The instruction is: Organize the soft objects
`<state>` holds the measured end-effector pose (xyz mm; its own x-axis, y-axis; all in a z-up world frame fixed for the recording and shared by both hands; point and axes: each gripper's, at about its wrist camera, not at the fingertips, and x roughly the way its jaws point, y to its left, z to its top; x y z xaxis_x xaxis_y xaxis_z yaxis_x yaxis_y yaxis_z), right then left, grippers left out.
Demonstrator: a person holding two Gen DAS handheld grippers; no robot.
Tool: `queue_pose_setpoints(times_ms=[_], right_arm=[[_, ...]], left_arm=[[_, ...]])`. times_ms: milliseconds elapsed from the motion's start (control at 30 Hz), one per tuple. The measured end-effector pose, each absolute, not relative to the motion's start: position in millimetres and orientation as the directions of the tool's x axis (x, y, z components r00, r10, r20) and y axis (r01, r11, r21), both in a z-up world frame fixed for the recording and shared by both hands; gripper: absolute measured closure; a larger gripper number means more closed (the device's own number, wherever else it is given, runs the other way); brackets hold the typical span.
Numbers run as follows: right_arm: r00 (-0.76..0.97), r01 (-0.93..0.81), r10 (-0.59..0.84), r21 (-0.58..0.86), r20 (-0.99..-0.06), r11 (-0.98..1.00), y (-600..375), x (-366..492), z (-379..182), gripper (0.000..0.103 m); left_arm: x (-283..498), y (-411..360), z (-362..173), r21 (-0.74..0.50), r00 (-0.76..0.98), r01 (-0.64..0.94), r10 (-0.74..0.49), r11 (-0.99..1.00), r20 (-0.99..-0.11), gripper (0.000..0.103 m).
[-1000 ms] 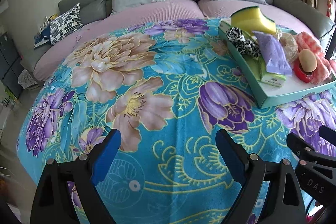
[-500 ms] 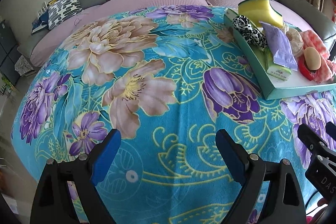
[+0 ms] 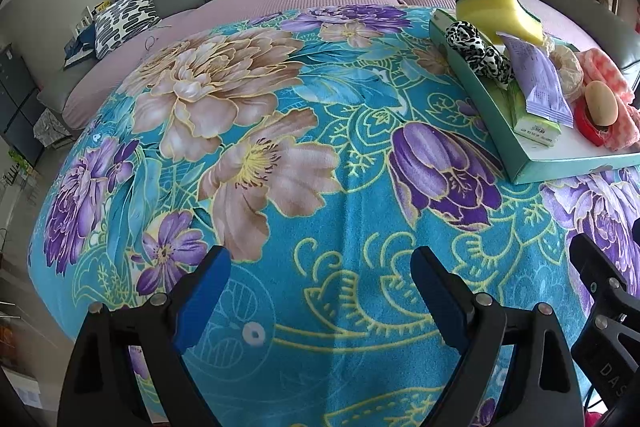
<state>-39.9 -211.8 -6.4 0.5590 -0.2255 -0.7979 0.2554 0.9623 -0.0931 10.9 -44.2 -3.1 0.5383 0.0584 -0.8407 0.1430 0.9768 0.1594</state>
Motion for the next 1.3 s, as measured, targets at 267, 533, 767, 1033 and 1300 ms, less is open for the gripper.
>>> queue_pose_setpoints(times_ms=[267, 533, 767, 1033, 1300], right_arm=[[0.566, 0.260, -0.230, -0.093, -0.791, 0.961, -213.3, -41.4, -4.7, 0.017], [0.567, 0.256, -0.233, -0.099, -0.790, 0.961, -212.2, -41.0, -4.6, 0.017], [0.567, 0.256, -0.233, -0.099, -0.790, 0.962, -212.2, -40.9, -4.8, 0.017], [0.566, 0.256, -0.233, -0.100, -0.791, 0.962, -211.9, -40.7, -5.7, 0.017], [0.566, 0.253, -0.234, -0.104, -0.790, 0.962, -211.0, -40.9, -7.8, 0.017]], left_arm=[[10.3, -40.4, -1.2, 0.145, 0.545, 0.131, 0.051, 0.981, -0.837, 0.011], [7.9, -42.6, 1.3, 0.168, 0.561, 0.121, 0.072, 0.978, -0.825, 0.011], [7.1, -42.8, 2.2, 0.175, 0.567, 0.123, 0.076, 0.977, -0.820, 0.011], [7.2, -43.1, 1.8, 0.178, 0.564, 0.126, 0.077, 0.976, -0.822, 0.011], [6.6, -44.2, 1.6, 0.183, 0.565, 0.133, 0.077, 0.974, -0.821, 0.011]])
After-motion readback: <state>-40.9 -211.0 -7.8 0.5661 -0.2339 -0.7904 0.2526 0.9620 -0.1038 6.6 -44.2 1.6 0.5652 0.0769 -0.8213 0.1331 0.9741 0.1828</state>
